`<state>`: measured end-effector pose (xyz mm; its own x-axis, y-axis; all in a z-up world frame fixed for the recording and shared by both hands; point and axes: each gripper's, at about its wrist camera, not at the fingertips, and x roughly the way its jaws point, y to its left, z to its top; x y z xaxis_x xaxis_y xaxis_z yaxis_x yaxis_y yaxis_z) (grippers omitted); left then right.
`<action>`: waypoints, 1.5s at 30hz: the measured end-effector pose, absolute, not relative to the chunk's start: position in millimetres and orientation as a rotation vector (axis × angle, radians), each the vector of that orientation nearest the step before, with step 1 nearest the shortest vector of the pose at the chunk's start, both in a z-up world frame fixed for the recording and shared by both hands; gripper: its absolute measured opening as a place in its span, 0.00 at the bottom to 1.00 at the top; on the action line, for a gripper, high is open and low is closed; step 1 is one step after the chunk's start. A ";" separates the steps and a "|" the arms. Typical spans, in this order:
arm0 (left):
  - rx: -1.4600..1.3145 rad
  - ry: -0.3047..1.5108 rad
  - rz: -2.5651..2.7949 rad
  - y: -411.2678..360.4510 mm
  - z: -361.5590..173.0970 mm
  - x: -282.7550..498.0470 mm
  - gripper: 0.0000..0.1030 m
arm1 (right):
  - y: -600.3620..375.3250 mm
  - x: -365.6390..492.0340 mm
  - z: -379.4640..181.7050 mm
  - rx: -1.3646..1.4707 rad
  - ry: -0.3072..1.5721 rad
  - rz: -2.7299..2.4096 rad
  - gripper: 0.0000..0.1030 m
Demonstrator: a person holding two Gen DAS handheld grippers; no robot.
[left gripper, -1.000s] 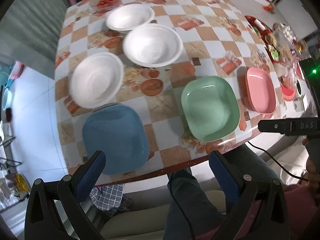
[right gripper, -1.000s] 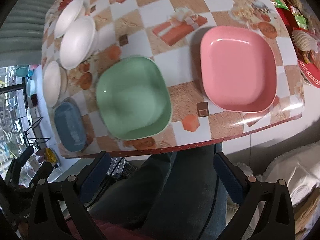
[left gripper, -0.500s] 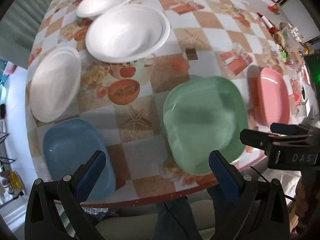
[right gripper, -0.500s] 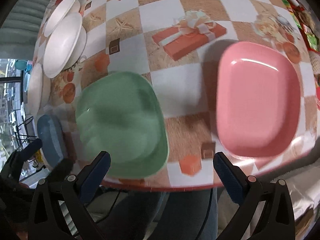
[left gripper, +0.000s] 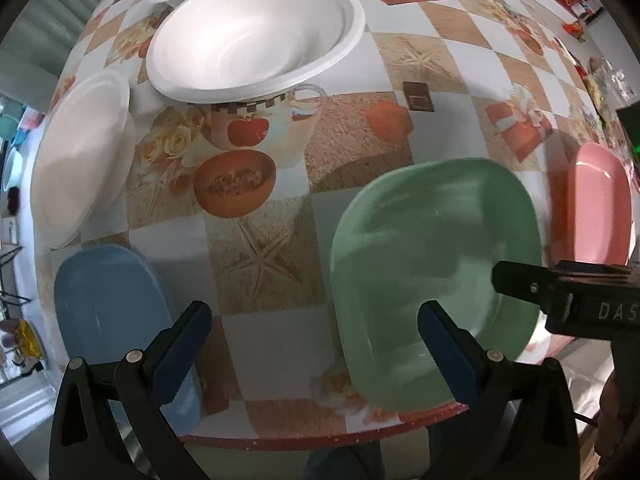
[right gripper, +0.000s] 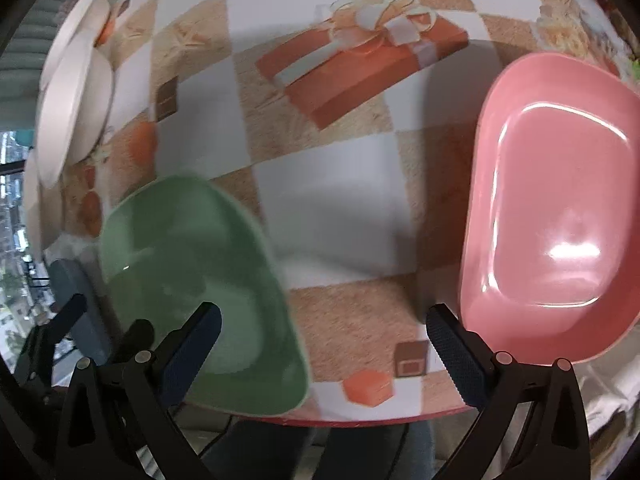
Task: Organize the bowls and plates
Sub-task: 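Move the left gripper to the green square plate and grasp its rim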
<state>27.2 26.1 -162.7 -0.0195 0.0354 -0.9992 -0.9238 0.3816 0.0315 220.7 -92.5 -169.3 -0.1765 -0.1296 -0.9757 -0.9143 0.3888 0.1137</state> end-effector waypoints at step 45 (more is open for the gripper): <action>-0.857 1.372 0.848 20.0 -184.2 18.4 0.32 | -71.6 123.6 -158.9 -1.151 1.440 1.076 0.19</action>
<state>18.4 20.0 -184.2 0.0230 0.0078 -0.9997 -0.8906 0.4544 -0.0169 123.6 -71.6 -158.9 -0.0884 -0.1321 -0.9873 -0.9842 0.1644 0.0661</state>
